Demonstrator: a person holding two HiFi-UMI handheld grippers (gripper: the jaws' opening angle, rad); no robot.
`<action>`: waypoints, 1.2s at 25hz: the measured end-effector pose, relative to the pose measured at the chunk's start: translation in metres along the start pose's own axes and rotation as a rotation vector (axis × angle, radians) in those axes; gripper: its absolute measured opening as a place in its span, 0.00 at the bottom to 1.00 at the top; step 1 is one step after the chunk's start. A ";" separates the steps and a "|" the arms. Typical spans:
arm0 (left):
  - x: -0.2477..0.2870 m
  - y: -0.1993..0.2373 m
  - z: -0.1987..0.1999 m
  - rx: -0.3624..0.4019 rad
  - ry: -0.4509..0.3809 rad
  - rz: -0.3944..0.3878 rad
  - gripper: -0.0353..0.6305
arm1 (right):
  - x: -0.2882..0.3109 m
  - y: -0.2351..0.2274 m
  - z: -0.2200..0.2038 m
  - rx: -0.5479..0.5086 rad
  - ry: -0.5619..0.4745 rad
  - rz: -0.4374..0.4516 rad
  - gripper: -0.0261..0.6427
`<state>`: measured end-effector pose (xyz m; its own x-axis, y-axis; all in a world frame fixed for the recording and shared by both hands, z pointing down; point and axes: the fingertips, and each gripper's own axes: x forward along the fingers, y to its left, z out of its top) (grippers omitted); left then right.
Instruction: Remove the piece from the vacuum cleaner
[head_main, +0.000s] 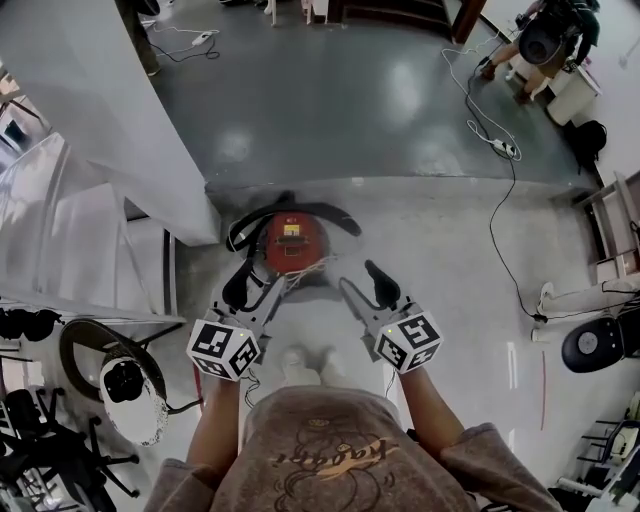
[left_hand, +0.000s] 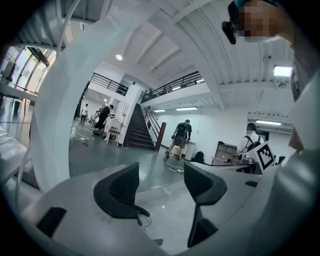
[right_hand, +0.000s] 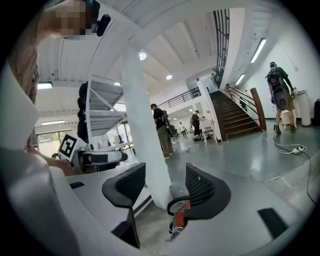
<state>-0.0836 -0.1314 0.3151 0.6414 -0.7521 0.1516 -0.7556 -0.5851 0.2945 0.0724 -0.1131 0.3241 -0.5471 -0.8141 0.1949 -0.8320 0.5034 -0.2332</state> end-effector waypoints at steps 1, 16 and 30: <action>0.003 0.003 -0.005 0.003 0.017 -0.004 0.45 | 0.004 -0.002 -0.004 -0.002 0.012 0.004 0.37; 0.071 0.047 -0.164 0.001 0.324 -0.095 0.43 | 0.064 -0.056 -0.149 -0.063 0.307 0.057 0.37; 0.094 0.075 -0.344 0.012 0.529 -0.150 0.43 | 0.103 -0.064 -0.318 -0.060 0.508 0.126 0.37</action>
<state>-0.0344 -0.1412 0.6758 0.7192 -0.4070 0.5631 -0.6503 -0.6797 0.3393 0.0403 -0.1370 0.6616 -0.6064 -0.5106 0.6096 -0.7526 0.6161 -0.2326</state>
